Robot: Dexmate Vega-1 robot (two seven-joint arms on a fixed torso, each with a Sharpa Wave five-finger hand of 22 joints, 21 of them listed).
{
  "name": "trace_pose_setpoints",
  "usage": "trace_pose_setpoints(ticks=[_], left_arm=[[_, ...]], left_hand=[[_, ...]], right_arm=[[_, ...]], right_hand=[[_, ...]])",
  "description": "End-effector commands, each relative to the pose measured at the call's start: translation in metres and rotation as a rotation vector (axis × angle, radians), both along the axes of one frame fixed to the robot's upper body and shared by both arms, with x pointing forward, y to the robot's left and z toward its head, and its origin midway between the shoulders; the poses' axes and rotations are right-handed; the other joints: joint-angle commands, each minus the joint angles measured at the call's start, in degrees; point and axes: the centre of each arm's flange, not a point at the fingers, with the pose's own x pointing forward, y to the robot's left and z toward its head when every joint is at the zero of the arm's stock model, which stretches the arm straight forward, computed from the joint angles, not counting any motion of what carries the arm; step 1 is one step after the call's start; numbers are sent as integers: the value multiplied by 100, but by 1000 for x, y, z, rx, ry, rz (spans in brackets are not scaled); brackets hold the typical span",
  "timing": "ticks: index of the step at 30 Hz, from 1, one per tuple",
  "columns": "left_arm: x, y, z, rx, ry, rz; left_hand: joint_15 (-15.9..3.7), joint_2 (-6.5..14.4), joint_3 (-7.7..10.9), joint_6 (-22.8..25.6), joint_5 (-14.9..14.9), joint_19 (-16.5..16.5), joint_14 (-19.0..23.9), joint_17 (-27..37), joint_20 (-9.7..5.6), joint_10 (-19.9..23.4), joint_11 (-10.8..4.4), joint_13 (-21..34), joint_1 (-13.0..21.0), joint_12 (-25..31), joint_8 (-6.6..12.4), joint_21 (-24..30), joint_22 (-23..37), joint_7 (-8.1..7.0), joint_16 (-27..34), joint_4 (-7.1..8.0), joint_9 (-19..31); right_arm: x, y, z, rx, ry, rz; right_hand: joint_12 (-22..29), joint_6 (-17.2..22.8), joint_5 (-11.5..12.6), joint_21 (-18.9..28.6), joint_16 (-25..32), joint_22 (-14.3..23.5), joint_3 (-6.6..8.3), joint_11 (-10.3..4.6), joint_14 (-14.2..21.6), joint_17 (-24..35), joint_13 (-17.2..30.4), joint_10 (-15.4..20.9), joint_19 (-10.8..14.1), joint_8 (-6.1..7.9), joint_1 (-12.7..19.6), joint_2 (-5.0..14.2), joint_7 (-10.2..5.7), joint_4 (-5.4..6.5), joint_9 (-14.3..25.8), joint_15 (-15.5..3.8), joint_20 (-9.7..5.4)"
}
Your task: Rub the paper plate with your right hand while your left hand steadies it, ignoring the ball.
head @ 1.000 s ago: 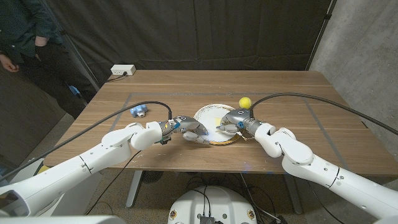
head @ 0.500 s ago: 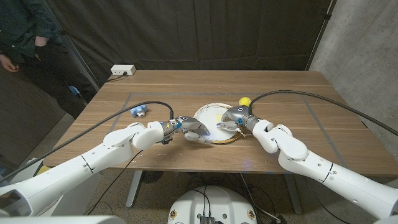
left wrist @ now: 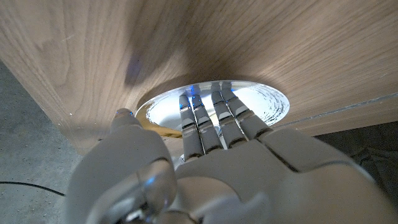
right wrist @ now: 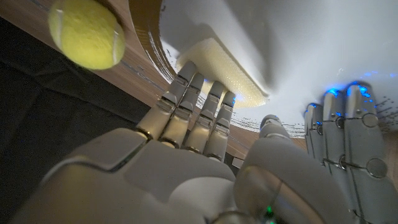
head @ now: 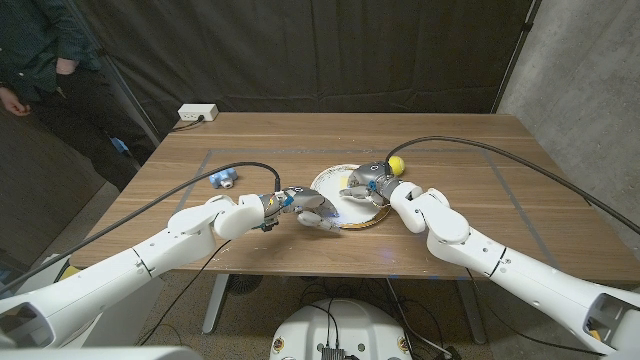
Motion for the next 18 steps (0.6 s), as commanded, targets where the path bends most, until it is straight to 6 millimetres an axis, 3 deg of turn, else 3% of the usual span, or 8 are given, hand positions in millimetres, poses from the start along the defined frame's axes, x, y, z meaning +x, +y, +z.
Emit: trace_pose_setpoints(ticks=[1,8,18], left_arm=[[-2,3,-3,-4,5,5],[-4,5,-3,-10,0,14],[1,7,-3,-46,37,30]], left_hand=[[-318,13,-43,17,-20,-17,-32,12,-214,30,9,9,26,33,9,-1,22,34,-3,11,27],[-313,13,-45,10,-24,-30,-41,12,-213,22,13,9,30,31,6,-6,21,37,-6,12,27],[-307,24,-46,-13,-29,-45,-53,13,-208,4,27,9,33,25,-3,-12,22,51,-7,18,27]], right_arm=[[4,38,16,-40,-19,49],[1,37,16,-38,-15,53],[0,-12,-2,-12,20,-71]], right_hand=[[-38,-52,-6,-14,-11,18,30,-30,-33,21,1,-61,-19,-33,-32,17,5,-15,3,-710,-706],[-42,-21,-3,-11,2,23,38,-36,6,23,1,-63,-15,-15,-36,27,5,-19,3,-723,-702],[-19,71,0,-7,2,30,53,-29,26,24,2,8,-10,24,-39,36,11,-31,4,-743,-705]])
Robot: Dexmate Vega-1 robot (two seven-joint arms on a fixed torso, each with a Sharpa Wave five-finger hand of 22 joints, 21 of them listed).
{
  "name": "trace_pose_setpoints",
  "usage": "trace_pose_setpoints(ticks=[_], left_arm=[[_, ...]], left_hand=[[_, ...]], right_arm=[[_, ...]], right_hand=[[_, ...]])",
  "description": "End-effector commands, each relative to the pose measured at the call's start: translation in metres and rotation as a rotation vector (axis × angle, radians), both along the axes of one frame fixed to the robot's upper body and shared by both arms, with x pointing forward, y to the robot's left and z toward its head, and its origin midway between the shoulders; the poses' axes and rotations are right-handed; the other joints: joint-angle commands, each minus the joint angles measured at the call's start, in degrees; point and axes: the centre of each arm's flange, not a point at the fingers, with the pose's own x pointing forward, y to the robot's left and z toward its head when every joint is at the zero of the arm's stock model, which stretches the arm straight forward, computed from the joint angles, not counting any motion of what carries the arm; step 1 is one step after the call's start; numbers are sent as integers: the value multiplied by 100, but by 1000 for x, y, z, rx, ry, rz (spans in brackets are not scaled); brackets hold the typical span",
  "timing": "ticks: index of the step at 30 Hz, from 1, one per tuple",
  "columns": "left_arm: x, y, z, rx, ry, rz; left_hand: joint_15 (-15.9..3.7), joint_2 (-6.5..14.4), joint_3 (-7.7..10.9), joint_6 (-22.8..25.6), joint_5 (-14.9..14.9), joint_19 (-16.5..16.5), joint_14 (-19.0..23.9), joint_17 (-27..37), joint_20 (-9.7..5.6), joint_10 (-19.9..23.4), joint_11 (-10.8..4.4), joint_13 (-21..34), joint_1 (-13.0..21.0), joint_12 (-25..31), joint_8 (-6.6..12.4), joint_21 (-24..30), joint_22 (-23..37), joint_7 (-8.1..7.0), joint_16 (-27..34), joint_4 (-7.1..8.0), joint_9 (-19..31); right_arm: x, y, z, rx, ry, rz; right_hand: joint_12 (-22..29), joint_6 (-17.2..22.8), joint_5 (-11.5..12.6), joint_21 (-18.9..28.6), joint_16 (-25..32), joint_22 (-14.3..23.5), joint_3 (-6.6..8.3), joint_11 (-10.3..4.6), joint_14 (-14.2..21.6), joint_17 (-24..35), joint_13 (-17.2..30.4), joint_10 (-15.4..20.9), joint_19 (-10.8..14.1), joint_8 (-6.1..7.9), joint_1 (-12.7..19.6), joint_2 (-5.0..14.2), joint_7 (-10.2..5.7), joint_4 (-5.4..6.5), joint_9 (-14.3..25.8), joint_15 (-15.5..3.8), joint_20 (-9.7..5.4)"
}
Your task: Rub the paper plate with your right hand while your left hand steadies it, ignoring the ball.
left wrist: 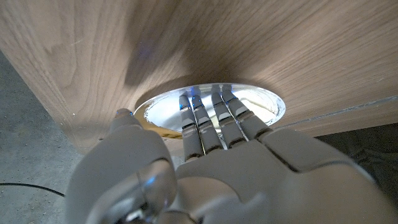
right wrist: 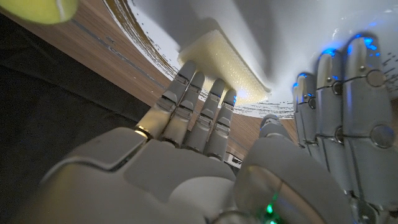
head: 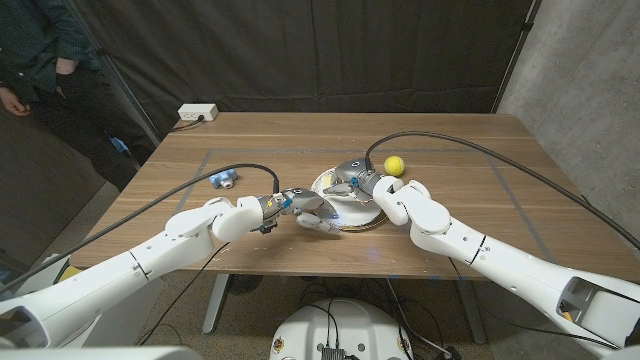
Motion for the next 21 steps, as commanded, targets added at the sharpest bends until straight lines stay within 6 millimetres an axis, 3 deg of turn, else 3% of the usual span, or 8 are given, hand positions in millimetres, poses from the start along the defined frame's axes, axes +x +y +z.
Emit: trace_pose_setpoints(ticks=[1,8,21], left_arm=[[5,4,1,-36,36,17],[8,1,2,-29,36,23],[15,-6,6,-27,29,15]], left_hand=[[-301,25,-46,7,-8,-18,-56,27,-173,19,26,12,33,41,8,20,30,29,9,19,28],[-264,37,-48,-54,-15,-90,-111,27,-157,-24,28,12,35,28,-13,-6,31,46,-7,26,28],[-252,47,-52,-115,-25,-182,-180,28,-155,-71,27,12,35,20,-29,-34,32,41,-21,37,29]], right_arm=[[-1,-40,-15,12,25,-101],[-6,-61,-30,12,56,-128],[-40,-74,-41,59,44,-102]], right_hand=[[3,87,0,-16,-14,10,40,2,2,8,7,32,-35,29,-19,13,-9,-20,4,-715,-700],[-19,122,0,-55,-68,16,56,-4,-151,10,7,-8,-139,37,-25,27,-28,-30,4,-671,-683],[-12,203,0,-56,-53,22,72,-8,-141,17,7,18,-146,63,-39,51,-55,-28,3,-673,-684]])
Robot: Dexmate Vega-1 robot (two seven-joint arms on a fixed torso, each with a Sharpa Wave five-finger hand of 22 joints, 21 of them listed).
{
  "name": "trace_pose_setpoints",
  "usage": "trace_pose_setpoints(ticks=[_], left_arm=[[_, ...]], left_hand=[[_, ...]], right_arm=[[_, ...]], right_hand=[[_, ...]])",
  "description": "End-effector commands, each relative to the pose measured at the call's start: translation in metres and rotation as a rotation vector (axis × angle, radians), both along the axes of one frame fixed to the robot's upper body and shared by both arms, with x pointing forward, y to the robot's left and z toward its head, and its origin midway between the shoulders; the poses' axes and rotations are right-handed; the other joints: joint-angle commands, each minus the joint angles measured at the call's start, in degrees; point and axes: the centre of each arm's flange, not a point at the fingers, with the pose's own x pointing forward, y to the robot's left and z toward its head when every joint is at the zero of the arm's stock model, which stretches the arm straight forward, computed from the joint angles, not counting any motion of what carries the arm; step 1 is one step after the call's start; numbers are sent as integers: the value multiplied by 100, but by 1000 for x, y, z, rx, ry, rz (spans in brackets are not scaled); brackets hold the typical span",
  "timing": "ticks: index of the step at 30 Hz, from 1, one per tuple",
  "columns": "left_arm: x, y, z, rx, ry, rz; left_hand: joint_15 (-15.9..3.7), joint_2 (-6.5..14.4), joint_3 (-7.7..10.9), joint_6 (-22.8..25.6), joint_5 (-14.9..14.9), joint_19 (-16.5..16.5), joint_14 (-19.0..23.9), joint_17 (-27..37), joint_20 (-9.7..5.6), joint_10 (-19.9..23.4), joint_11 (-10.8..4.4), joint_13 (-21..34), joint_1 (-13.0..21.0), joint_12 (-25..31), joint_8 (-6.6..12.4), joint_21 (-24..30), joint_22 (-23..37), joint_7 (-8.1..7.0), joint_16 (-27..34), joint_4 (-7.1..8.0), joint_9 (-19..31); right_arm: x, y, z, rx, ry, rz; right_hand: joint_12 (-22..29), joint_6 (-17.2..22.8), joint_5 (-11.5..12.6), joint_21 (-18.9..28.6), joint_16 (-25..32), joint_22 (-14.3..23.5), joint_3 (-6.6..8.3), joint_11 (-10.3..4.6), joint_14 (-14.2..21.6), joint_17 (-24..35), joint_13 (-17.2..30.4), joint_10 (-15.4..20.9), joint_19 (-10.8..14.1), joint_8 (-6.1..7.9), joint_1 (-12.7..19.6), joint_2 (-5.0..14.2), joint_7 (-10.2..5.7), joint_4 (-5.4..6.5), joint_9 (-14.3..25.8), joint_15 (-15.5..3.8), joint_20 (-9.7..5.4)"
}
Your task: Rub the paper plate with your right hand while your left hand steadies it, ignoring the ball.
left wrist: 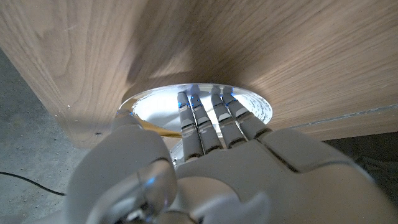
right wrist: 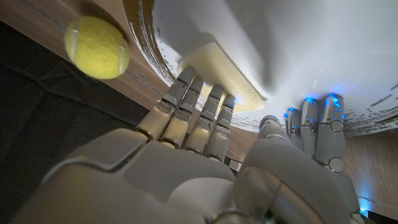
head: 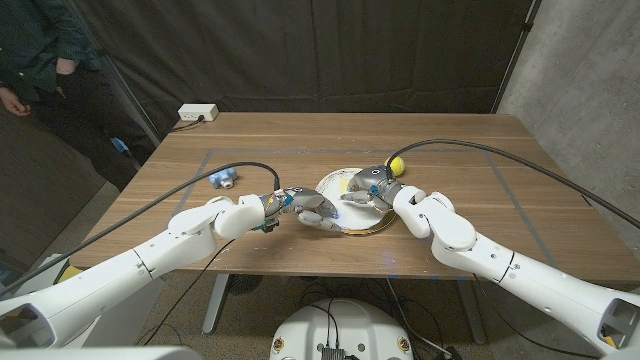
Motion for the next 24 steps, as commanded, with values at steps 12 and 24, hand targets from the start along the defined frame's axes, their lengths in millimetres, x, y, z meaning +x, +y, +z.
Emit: trace_pose_setpoints(ticks=[12,24], left_arm=[[7,-6,3,-7,1,8],[8,-12,2,20,0,-21]], left_hand=[[-240,-2,-35,-78,-14,-156,-76,21,-177,-54,12,7,-21,5,-16,-34,28,13,-12,23,15],[-346,-3,-47,-73,-29,-221,-117,16,-389,-83,3,6,-25,7,-2,-36,26,1,-10,35,15]], right_arm=[[-63,-52,-39,77,4,-23],[-64,-59,-36,84,4,-42]], right_hand=[[10,142,-2,-30,-4,31,67,-28,-45,23,15,15,-92,62,-27,43,-59,-12,13,-682,-699],[0,130,-3,-50,-19,34,83,-44,-120,26,16,-11,-148,46,-34,53,-98,-19,12,-636,-674]])
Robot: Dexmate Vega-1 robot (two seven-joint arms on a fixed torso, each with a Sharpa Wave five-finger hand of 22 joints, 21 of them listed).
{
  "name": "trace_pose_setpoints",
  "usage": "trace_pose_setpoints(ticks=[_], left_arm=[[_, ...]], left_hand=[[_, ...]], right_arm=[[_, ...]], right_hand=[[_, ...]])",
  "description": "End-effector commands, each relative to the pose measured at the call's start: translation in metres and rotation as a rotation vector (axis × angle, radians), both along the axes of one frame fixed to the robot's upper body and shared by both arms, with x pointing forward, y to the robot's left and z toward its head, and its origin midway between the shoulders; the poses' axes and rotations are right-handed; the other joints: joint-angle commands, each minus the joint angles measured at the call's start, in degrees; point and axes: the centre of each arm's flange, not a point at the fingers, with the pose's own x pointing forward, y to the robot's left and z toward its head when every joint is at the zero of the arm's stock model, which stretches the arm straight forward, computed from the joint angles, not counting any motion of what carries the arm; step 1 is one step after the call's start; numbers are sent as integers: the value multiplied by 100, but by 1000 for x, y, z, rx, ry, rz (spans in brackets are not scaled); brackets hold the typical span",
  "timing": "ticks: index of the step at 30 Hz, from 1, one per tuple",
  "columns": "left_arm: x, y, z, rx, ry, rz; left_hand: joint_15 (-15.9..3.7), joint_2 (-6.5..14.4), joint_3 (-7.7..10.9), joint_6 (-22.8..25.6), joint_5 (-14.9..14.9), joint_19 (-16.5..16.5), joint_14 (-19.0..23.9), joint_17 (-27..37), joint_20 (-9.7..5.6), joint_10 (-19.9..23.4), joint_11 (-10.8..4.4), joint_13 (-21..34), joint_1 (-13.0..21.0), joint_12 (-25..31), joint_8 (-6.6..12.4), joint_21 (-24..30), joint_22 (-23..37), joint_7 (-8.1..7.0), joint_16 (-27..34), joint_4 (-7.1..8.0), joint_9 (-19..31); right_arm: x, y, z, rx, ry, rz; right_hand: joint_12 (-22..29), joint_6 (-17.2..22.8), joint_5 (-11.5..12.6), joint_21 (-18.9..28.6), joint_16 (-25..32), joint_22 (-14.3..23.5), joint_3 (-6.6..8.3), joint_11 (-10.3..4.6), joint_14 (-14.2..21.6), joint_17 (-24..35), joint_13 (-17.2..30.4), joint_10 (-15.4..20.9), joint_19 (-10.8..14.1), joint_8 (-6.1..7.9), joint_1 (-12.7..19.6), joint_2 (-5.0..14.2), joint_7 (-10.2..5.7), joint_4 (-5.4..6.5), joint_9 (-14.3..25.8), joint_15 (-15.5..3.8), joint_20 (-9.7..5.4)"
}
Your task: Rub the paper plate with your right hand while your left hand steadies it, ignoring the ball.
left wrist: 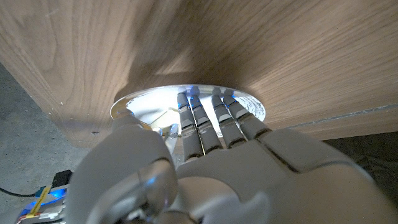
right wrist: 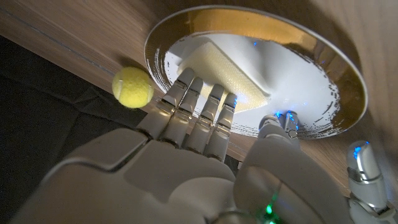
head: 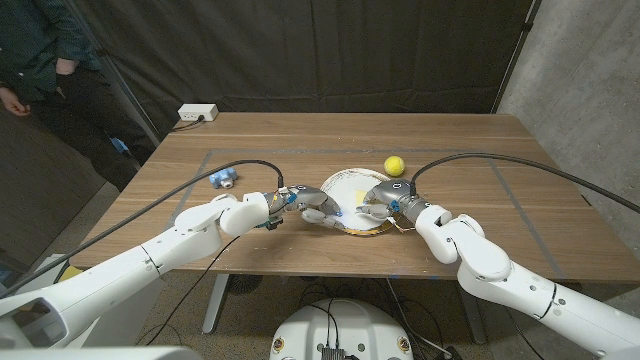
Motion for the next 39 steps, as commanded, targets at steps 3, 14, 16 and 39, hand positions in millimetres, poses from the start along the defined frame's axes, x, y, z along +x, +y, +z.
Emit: trace_pose_setpoints(ticks=[3,14,16,39], left_arm=[[-2,-8,-1,30,-8,-27],[-9,-2,-3,25,-12,-8],[-9,-2,-3,25,-10,-6],[-10,6,-6,-16,-11,9]], left_hand=[[-339,2,-31,0,-9,-33,-28,19,-396,-27,2,12,-20,8,4,-16,20,-6,-9,20,21],[-366,6,-34,29,-15,-27,-30,16,-440,-27,-13,11,-15,16,20,-2,18,-15,-3,24,21],[-370,6,-34,33,-17,-18,-24,15,-466,-18,-26,11,-13,21,23,4,18,-19,0,24,21],[-380,-4,-47,113,-28,66,89,8,-485,74,-30,8,0,59,54,51,13,-20,43,28,20]], right_arm=[[3,1,10,9,-17,10],[30,26,29,50,3,85],[35,31,31,44,3,92],[86,54,50,-16,31,60]], right_hand=[[-8,-33,-4,-9,-29,35,67,2,-75,21,16,-34,-22,-18,-2,23,-41,-2,15,-671,-656],[-43,-120,-5,-21,-27,37,82,24,-127,25,17,-141,-58,-54,-10,28,-26,-10,15,-636,-635],[-42,-126,-5,-23,-29,37,85,29,-139,25,18,-142,-63,-56,-11,28,-24,-11,15,-629,-633],[-73,-271,1,-40,-21,38,119,41,-208,28,19,-274,-115,-101,-10,43,6,-31,16,-585,-613]])
